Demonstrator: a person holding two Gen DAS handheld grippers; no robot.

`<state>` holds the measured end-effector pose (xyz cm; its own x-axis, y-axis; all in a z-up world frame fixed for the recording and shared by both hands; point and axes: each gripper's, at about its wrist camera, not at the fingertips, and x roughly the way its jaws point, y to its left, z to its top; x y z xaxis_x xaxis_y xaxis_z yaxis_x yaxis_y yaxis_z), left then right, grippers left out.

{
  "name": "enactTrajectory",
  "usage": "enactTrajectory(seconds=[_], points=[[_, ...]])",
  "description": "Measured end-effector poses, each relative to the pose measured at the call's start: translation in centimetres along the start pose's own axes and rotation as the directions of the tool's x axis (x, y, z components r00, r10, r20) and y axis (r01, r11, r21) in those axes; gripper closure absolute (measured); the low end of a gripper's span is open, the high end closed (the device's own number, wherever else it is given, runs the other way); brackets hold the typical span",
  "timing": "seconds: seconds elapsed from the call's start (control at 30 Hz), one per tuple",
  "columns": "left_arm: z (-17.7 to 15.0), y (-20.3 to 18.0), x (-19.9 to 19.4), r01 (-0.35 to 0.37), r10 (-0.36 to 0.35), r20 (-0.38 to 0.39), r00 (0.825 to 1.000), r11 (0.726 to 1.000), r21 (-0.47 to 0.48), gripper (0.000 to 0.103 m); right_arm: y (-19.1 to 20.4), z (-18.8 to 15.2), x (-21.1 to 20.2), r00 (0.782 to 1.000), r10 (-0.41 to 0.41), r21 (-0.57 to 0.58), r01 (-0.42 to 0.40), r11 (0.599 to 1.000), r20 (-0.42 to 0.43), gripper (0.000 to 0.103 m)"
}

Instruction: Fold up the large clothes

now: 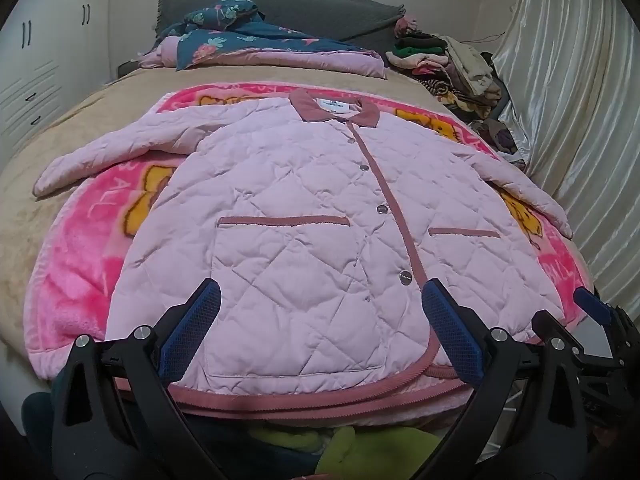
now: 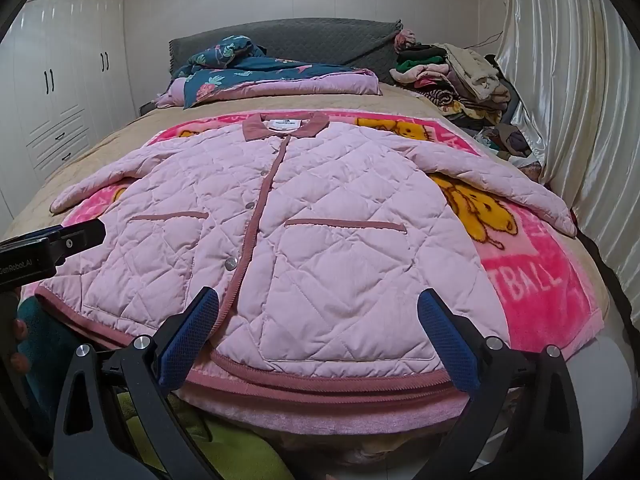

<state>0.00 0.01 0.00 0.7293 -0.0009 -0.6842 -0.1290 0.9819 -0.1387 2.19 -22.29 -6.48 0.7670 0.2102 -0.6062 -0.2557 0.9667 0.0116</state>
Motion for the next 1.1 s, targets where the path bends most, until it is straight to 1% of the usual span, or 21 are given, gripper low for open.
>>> enactTrajectory(seconds=[1.1], points=[[0.0,-0.01,-0.03,0.001,-0.001,0.005,1.0,1.0,0.001,0.009,0.15,0.0,0.01,1.0,-0.004,-0.004,0.004,1.0,0.002,0.004]])
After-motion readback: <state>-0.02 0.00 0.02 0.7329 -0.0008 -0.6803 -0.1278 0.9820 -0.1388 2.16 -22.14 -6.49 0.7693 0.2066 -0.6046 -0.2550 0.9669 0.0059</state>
